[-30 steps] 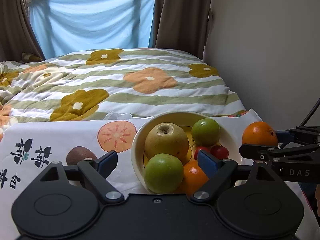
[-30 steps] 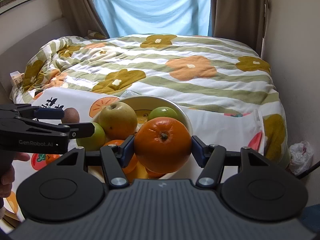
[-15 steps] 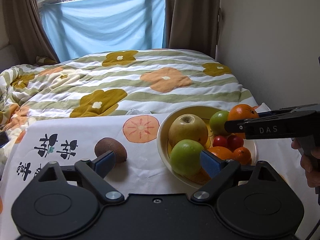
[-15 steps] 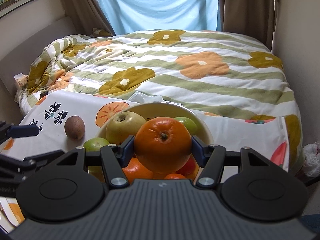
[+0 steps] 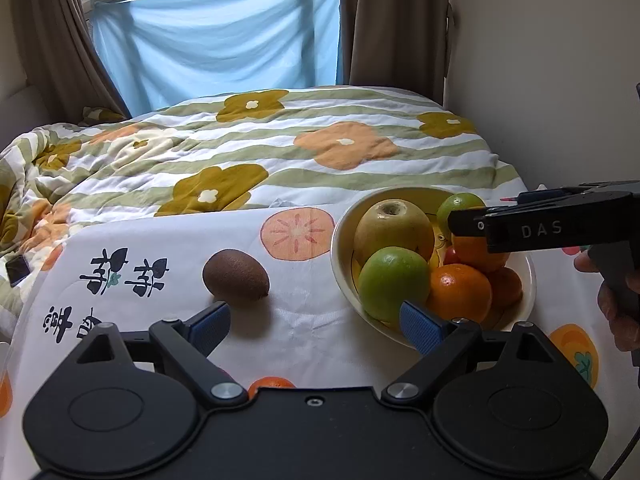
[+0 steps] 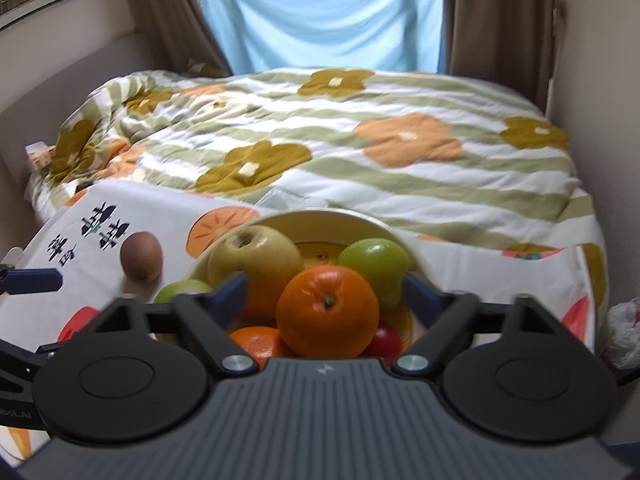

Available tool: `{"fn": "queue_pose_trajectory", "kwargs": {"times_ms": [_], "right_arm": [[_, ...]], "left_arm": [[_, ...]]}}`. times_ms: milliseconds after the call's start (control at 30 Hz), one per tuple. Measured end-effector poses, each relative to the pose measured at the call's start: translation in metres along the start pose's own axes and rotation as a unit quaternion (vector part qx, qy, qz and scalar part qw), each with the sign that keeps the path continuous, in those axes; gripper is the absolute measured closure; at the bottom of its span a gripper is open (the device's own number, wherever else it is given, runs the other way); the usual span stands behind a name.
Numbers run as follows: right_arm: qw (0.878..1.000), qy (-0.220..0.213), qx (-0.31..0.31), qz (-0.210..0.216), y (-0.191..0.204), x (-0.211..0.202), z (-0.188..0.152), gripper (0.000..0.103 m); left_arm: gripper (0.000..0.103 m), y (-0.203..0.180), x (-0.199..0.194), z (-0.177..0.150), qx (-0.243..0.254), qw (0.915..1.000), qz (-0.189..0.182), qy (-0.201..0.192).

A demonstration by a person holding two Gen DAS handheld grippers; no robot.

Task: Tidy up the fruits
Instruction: 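Release the apple into the bowl with the left tool while the right tool releases the orange, then move both tools toward the brown kiwi and the last tangerine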

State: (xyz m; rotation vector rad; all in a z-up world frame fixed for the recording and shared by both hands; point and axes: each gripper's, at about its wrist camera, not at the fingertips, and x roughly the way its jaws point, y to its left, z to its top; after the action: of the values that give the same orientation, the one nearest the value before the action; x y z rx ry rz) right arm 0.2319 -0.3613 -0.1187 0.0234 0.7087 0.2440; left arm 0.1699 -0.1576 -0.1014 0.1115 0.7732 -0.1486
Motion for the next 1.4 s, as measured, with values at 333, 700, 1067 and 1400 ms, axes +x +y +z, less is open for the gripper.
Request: {"fn": "queue_pose_trajectory", "kwargs": {"times_ms": [333,700,1067,1400], "right_arm": [[1.000,0.001,-0.010,-0.004,0.003,-0.018,-0.002,0.000],[1.000,-0.011,-0.013,0.014,0.032,-0.053,0.008,0.000],[0.999,-0.021,-0.018,0.044,0.078,-0.084,0.016,0.000],[1.000,0.006,0.026,0.008,0.111,-0.091,0.003,0.000]], "left_arm": [[0.009,0.001,-0.016,-0.003,-0.004,0.9999,0.010,-0.007],[0.009,0.013,-0.065,0.003,-0.007,0.9977,0.050,-0.045],[0.008,0.056,-0.100,0.002,-0.031,0.9948,0.080,-0.055],[0.006,0.107,-0.099,0.006,-0.023,0.9972,0.053,-0.047]]}}
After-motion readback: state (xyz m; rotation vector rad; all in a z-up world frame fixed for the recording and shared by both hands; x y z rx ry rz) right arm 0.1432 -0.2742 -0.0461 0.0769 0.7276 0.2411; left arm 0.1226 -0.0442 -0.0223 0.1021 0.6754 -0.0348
